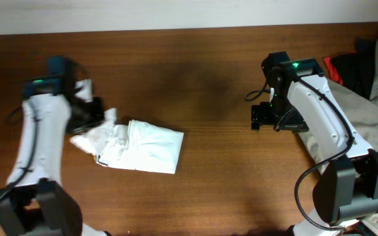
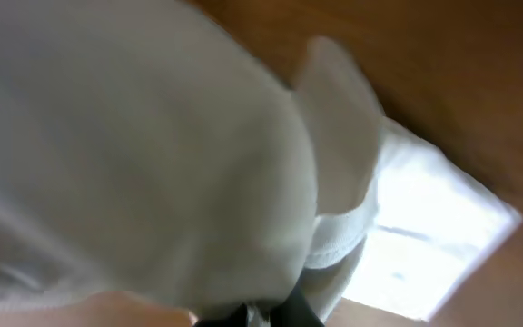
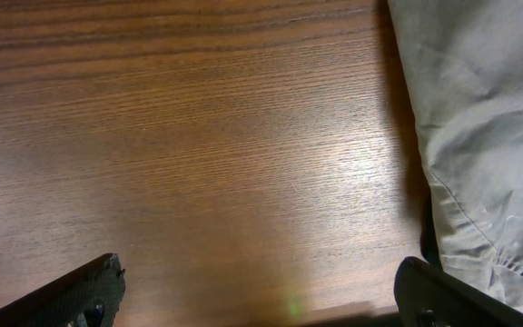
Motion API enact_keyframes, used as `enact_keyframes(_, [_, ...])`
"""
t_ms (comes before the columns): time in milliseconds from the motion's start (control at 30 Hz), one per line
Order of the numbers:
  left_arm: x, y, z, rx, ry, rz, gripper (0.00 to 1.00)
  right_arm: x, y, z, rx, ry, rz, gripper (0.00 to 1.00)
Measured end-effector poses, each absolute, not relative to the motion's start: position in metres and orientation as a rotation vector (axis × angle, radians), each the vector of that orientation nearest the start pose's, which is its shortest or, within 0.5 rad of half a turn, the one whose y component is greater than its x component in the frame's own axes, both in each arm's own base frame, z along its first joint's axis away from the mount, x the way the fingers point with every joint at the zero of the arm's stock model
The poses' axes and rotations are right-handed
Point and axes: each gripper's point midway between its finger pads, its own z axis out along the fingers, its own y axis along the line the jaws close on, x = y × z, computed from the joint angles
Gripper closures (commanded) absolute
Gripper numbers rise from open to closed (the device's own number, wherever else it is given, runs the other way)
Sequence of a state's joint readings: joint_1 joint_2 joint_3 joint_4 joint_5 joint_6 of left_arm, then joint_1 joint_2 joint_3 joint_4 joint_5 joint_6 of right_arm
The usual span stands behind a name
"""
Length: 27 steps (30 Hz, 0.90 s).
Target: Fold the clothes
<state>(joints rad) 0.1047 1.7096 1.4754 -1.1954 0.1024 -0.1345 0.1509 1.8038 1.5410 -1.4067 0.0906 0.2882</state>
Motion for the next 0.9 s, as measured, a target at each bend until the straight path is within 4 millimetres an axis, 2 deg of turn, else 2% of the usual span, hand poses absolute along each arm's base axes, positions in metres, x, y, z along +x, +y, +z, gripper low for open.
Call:
enact_keyframes(67, [0.343, -0.028, 0.134, -0.148, 3.0, -0.182, 0.96, 0.308, 0.031, 0.121, 0.212, 3.206, -0.177, 0.01])
enact_keyframes(100, [0.339, -0.06, 0.132, -0.016, 3.013, -0.205, 0.96, 0.308, 0.031, 0.121, 0.214, 3.206, -0.177, 0.01])
enact_keyframes(167, [0.334, -0.088, 0.122, 0.113, 3.048, -0.195, 0.95, 0.308, 0.031, 0.121, 0.213, 3.207, -0.177, 0.01])
enact_keyframes(200, [0.328, -0.107, 0.107, 0.207, 3.091, -0.171, 0.95, 0.308, 0.031, 0.121, 0.213, 3.207, -0.177, 0.01])
enact_keyframes(300, [0.317, -0.13, 0.087, 0.326, 3.149, -0.14, 0.95, 0.308, 0.031, 0.121, 0.212, 3.207, -0.177, 0.02])
enact_keyframes(333, [0.316, -0.134, 0.085, 0.343, 3.151, -0.135, 0.89, 0.308, 0.031, 0.121, 0.212, 3.207, -0.177, 0.01])
enact_keyframes(467, [0.305, -0.147, 0.086, 0.396, 3.166, -0.124, 0.88, 0.308, 0.031, 0.121, 0.213, 3.207, -0.177, 0.01])
enact_keyframes(500, [0.301, -0.148, 0.086, 0.405, 3.175, -0.119, 0.76, 0.308, 0.031, 0.121, 0.212, 3.207, -0.177, 0.01])
enact_keyframes(533, [0.297, -0.15, 0.086, 0.422, 3.186, -0.113, 0.69, 0.308, 0.031, 0.121, 0.212, 3.206, -0.177, 0.01])
enact_keyframes(567, [0.292, -0.152, 0.086, 0.44, 3.196, -0.108, 0.65, 0.308, 0.031, 0.121, 0.213, 3.206, -0.177, 0.01])
enact_keyframes(633, [0.257, -0.162, 0.091, 0.479, 3.321, -0.182, 0.62, 0.309, 0.031, 0.121, 0.213, 3.203, -0.175, 0.02])
enact_keyframes(700, [0.233, -0.172, 0.1, 0.566, 3.396, -0.321, 0.61, 0.309, 0.031, 0.121, 0.213, 3.2, -0.174, 0.01])
enact_keyframes(733, [0.227, -0.173, 0.106, 0.611, 3.411, -0.372, 0.61, 0.309, 0.031, 0.12, 0.213, 3.2, -0.174, 0.01])
enact_keyframes(800, [0.244, -0.17, 0.118, 0.619, 3.354, -0.367, 0.56, 0.309, 0.032, 0.12, 0.208, 3.201, -0.17, 0.01])
enact_keyframes(867, [0.298, -0.156, 0.131, 0.515, 3.181, -0.302, 0.46, 0.309, 0.04, 0.12, 0.156, 3.213, -0.091, 0.01])
enact_keyframes(900, [0.325, -0.145, 0.131, 0.437, 3.106, -0.255, 0.42, 0.31, 0.056, 0.12, 0.059, 3.223, 0.061, 0.01])
